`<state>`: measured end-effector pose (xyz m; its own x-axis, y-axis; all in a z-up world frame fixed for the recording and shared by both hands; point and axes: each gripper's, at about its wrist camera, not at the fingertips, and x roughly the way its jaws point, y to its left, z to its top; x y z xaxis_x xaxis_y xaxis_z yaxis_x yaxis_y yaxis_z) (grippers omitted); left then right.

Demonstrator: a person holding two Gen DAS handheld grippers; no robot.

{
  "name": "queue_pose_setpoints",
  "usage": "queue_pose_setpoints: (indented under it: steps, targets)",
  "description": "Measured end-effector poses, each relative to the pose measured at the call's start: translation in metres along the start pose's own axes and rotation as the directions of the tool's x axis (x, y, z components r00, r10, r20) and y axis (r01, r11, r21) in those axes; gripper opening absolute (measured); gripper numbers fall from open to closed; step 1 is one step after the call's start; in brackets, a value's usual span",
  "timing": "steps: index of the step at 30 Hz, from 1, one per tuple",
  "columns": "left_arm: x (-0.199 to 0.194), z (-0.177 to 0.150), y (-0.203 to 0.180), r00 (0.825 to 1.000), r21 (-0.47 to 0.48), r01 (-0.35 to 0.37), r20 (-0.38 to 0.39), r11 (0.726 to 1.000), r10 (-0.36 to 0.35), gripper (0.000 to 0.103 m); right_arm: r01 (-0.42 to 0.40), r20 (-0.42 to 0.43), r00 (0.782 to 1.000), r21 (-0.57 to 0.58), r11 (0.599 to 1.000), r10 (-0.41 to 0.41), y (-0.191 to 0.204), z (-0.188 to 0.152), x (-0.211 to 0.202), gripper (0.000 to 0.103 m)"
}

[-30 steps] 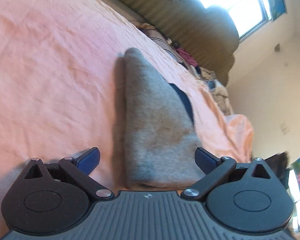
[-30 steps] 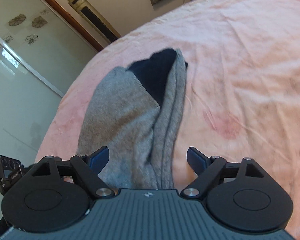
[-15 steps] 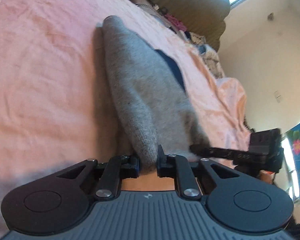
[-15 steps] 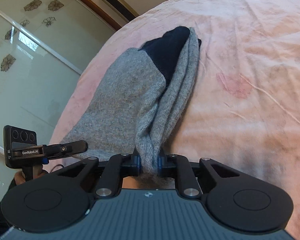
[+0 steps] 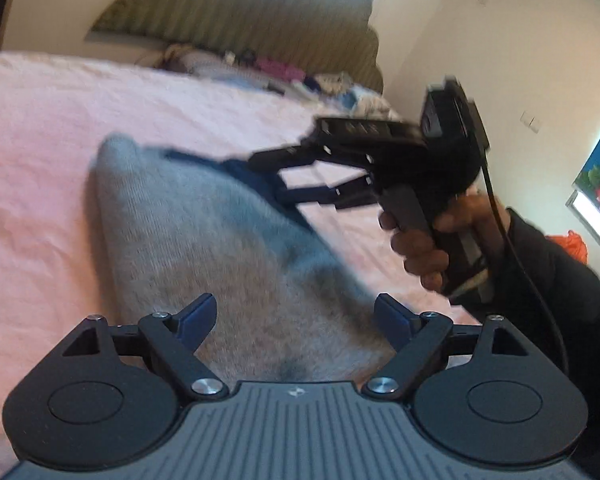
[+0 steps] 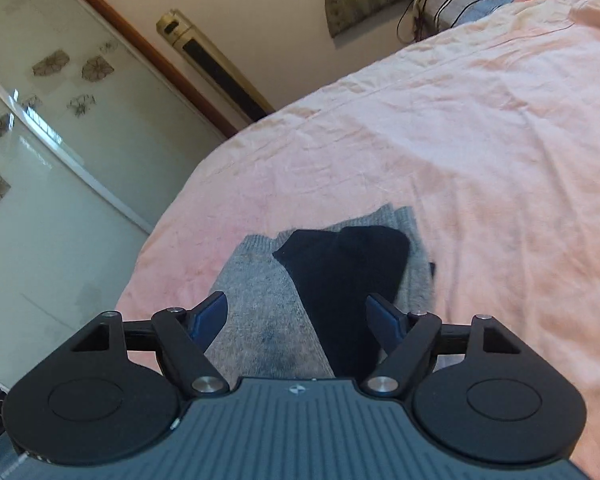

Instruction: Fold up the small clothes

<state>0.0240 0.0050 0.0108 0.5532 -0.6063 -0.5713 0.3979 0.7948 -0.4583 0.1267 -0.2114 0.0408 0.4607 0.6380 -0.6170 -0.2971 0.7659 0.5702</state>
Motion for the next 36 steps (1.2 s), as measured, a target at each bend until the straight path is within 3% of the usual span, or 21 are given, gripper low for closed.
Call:
queue_pose_setpoints:
  steps: [1, 2, 4, 8, 12, 14, 17, 19, 23, 24, 26, 29, 31, 33, 34, 36]
  targets:
    - [0.016, -0.004, 0.005, 0.999, -0.025, -0.022, -0.026, 0.999, 0.021, 0.085, 0.046, -0.024, 0.999, -0.03, 0.998, -0.047, -0.003, 0.002, 0.021, 0.076]
    - [0.017, -0.008, 0.004, 0.999, 0.006, -0.017, 0.032, 1.0, 0.017, 0.087, 0.056, 0.026, 0.998, -0.092, 0.994, -0.054, -0.002, 0.002, 0.025, 0.079]
    - [0.022, -0.008, 0.001, 0.999, 0.038, -0.025, 0.034, 0.999, 0.024, 0.088, 0.084, 0.019, 0.996, -0.093, 0.992, -0.082, -0.002, 0.011, 0.033, 0.078]
    - [-0.001, -0.003, -0.005, 0.999, 0.018, -0.038, 0.029, 0.999, 0.037, 0.088, 0.165, -0.018, 0.985, -0.147, 0.975, -0.17, 0.019, 0.014, 0.027, 0.078]
    - [-0.018, 0.027, -0.009, 0.985, 0.083, -0.072, 0.165, 0.994, 0.058, 0.089, 0.039, 0.058, 0.998, -0.099, 0.994, -0.033, 0.029, 0.011, 0.005, 0.083]
    - [-0.003, 0.046, -0.004, 0.982, 0.116, -0.123, 0.16, 0.986, 0.104, 0.089, 0.003, 0.051, 0.999, -0.055, 0.998, 0.0, 0.03, 0.017, 0.013, 0.091]
    - [0.042, 0.058, 0.019, 0.98, 0.133, -0.199, 0.04, 0.971, 0.195, 0.087, 0.098, -0.019, 0.995, -0.011, 0.995, -0.098, 0.016, 0.019, 0.043, 0.096]
    - [0.048, 0.047, 0.024, 0.976, 0.185, -0.208, 0.098, 0.96, 0.193, 0.089, 0.085, 0.041, 0.996, -0.057, 0.995, -0.082, 0.006, 0.011, 0.046, 0.096]
    - [0.041, 0.044, 0.014, 0.968, 0.206, -0.245, 0.097, 0.947, 0.23, 0.09, 0.151, -0.022, 0.988, -0.098, 0.984, -0.154, 0.03, 0.017, 0.043, 0.095]
    - [0.039, 0.044, 0.011, 0.967, 0.196, -0.251, 0.1, 0.948, 0.236, 0.09, 0.135, -0.019, 0.99, -0.073, 0.988, -0.137, 0.036, 0.022, 0.039, 0.094]
    - [0.035, 0.043, 0.009, 0.967, 0.175, -0.246, 0.104, 0.953, 0.231, 0.09, -0.013, -0.005, 1.0, -0.051, 0.999, 0.013, 0.052, 0.03, 0.034, 0.094]
    - [0.039, 0.044, 0.008, 0.966, 0.183, -0.251, 0.106, 0.95, 0.235, 0.09, -0.208, -0.099, 0.974, -0.032, 0.978, 0.204, 0.082, 0.038, 0.056, 0.101]
    - [0.039, 0.045, 0.008, 0.967, 0.188, -0.25, 0.105, 0.95, 0.234, 0.09, -0.232, -0.201, 0.954, -0.025, 0.972, 0.222, 0.093, 0.039, 0.086, 0.102]
    - [0.04, 0.045, 0.009, 0.965, 0.192, -0.259, 0.102, 0.947, 0.243, 0.087, -0.153, -0.298, 0.944, -0.017, 0.988, 0.141, 0.089, 0.035, 0.126, 0.103]
    - [0.044, 0.042, 0.006, 0.953, 0.232, -0.299, 0.109, 0.926, 0.281, 0.089, -0.168, -0.277, 0.949, -0.029, 0.985, 0.153, 0.086, 0.036, 0.132, 0.103]
    - [0.043, 0.04, 0.005, 0.957, 0.237, -0.287, 0.118, 0.928, 0.265, 0.091, -0.154, -0.248, 0.958, -0.014, 0.988, 0.146, 0.081, 0.04, 0.137, 0.103]
